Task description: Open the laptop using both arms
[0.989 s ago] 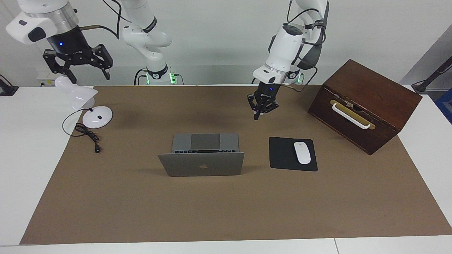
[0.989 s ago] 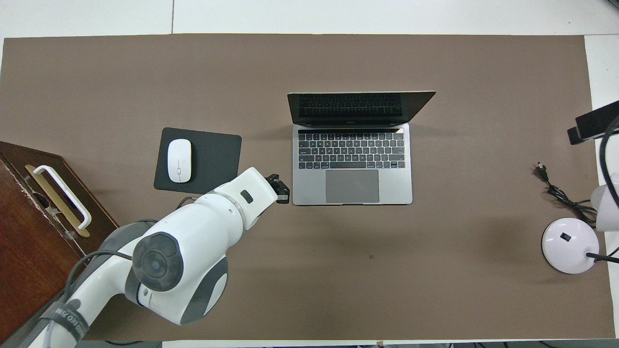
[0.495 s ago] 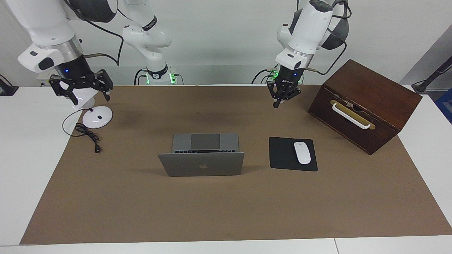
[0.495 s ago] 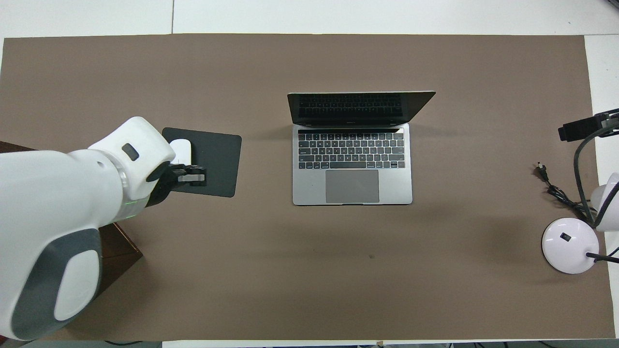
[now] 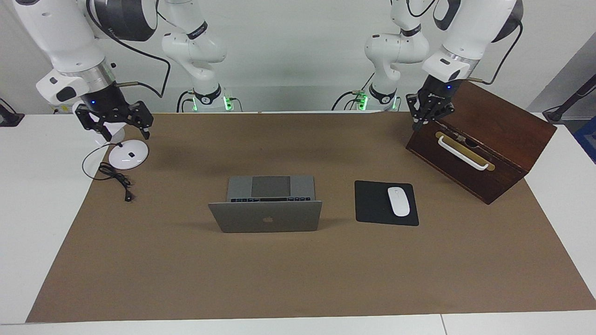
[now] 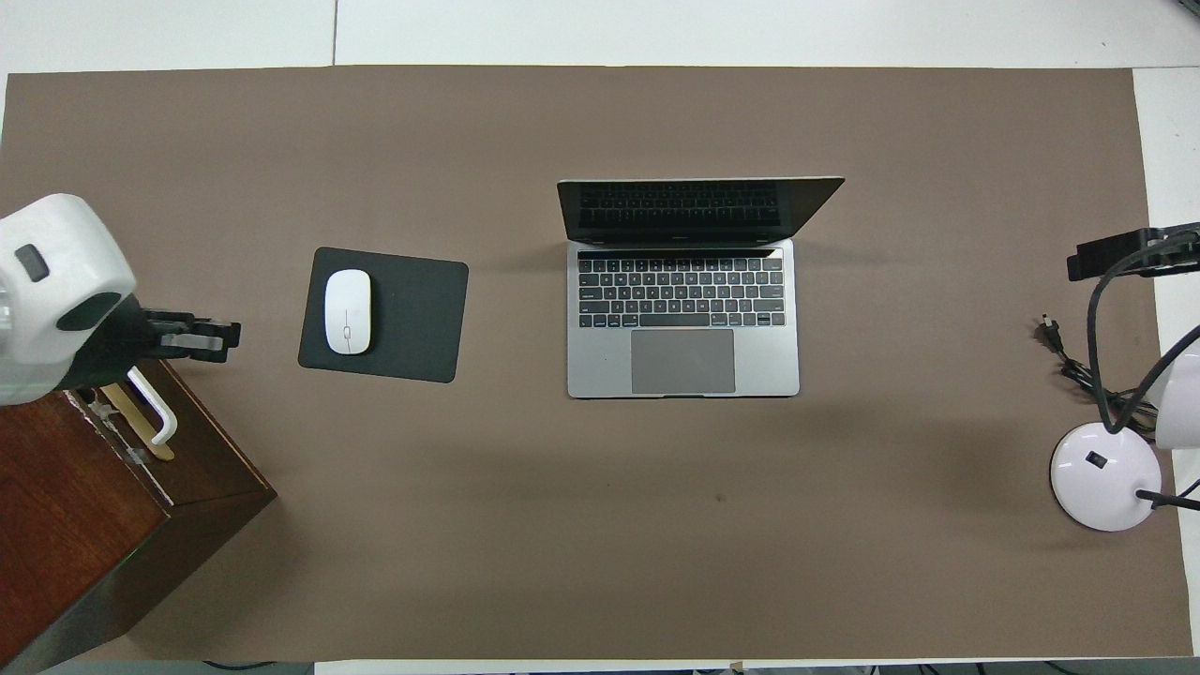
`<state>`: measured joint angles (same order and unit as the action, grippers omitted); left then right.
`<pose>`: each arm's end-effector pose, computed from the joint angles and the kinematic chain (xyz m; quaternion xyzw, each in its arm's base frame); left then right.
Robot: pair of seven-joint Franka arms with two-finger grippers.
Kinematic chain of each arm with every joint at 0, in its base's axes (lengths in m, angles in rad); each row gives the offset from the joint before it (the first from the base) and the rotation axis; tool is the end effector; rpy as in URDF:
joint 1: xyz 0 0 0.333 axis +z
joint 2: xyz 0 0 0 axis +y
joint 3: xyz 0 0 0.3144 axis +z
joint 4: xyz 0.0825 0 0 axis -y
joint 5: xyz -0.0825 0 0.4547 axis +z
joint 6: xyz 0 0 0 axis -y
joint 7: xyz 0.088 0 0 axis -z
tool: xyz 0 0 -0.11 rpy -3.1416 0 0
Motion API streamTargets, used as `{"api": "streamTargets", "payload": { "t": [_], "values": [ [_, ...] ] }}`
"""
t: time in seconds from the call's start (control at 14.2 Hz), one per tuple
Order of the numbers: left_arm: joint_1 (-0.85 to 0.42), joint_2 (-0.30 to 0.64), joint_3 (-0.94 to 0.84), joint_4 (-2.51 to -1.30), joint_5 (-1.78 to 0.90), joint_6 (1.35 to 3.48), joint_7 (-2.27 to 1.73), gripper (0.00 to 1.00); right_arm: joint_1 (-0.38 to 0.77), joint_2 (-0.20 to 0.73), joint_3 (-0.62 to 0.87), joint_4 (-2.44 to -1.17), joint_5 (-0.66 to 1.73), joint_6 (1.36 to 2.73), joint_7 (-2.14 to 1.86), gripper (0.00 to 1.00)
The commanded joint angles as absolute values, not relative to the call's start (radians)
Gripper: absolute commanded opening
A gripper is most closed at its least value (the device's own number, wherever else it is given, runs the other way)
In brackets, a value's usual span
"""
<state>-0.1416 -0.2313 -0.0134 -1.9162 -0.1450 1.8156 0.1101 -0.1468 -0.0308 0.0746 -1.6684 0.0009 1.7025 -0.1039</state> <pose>0.5622 -0.1009 0.5914 0.9883 -0.1187 0.0636 0.0712 0.6254 -0.0446 0.5976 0.9993 0.0158 0.0322 0.0036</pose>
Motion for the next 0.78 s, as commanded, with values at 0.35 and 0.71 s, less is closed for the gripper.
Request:
{"api": "streamTargets", "payload": {
  "t": [0.35, 0.71],
  "values": [
    [0.018, -0.233, -0.021, -1.845, -0.112, 1.694, 0.222, 0.99, -0.042, -0.054, 0.094, -1.657, 0.115, 1.701, -0.002, 1.0],
    [0.034, -0.236, -0.005, -1.838, -0.066, 1.694, 0.222, 1.0, -0.008, -0.058, 0.091, -1.664, 0.091, 1.698, 0.026, 1.0]
  ]
}}
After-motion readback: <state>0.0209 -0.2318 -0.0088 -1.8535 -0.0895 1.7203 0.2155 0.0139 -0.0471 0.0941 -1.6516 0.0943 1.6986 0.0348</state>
